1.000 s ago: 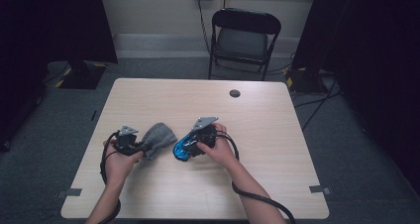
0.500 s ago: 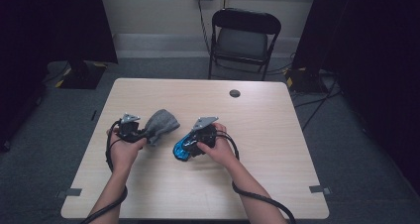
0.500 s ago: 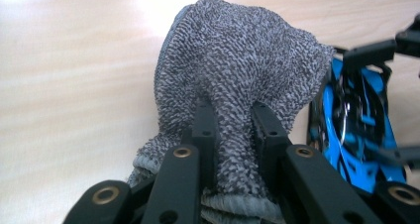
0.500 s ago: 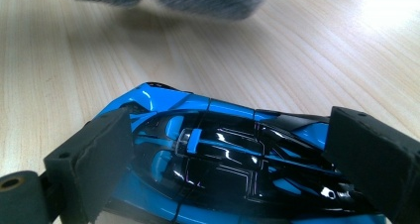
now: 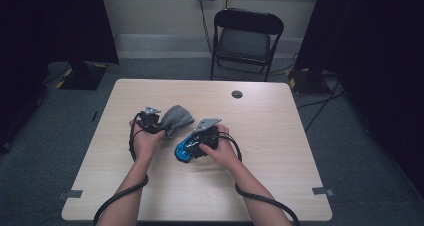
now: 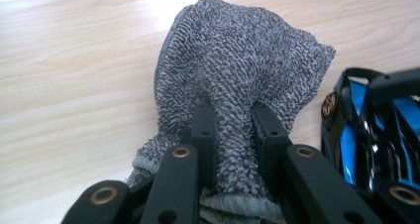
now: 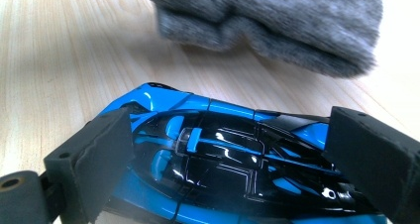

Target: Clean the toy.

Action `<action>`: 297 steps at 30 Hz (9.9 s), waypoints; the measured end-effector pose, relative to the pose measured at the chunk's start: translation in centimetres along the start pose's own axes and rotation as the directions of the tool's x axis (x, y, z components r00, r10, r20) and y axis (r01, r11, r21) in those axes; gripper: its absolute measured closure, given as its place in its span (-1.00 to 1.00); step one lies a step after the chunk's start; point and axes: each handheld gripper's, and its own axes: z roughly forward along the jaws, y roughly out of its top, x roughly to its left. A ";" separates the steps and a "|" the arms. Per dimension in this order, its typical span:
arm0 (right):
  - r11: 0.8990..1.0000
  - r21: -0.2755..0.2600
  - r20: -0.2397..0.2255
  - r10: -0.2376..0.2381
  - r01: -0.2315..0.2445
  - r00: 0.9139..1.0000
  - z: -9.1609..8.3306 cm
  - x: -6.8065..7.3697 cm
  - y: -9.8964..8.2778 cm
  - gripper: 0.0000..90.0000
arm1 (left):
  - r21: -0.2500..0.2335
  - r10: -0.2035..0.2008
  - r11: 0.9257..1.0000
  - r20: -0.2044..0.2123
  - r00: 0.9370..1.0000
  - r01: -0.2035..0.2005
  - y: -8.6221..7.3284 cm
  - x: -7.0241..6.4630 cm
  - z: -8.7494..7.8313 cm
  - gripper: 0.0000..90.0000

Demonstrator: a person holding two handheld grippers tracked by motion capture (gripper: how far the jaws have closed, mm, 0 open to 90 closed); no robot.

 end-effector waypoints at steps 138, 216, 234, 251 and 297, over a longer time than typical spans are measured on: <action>1.000 -0.012 0.002 0.008 -0.008 1.000 0.1 0.5 0.0 -0.90 | 0.107 0.100 0.985 0.281 0.954 -0.134 -7.6 0.2 -6.0 0.69; 0.999 -0.030 -0.015 0.030 -0.030 0.999 0.6 0.2 0.0 -0.90 | 0.044 0.142 0.986 0.265 0.954 -0.159 1.0 -1.8 5.4 0.64; 0.999 -0.039 -0.013 0.032 -0.032 0.999 0.6 0.2 -0.1 -0.90 | 0.062 0.213 0.969 0.291 0.933 -0.240 0.9 -2.3 5.1 0.70; 0.999 -0.039 -0.014 0.033 -0.033 0.999 0.6 0.2 -0.1 -0.90 | 0.075 0.196 0.970 0.310 0.930 -0.229 0.1 -1.4 3.7 0.70; 0.998 -0.040 -0.004 0.041 -0.041 0.999 0.7 0.3 -0.1 -0.90 | 0.099 0.131 0.981 0.301 0.945 -0.167 -4.5 0.5 -2.4 0.69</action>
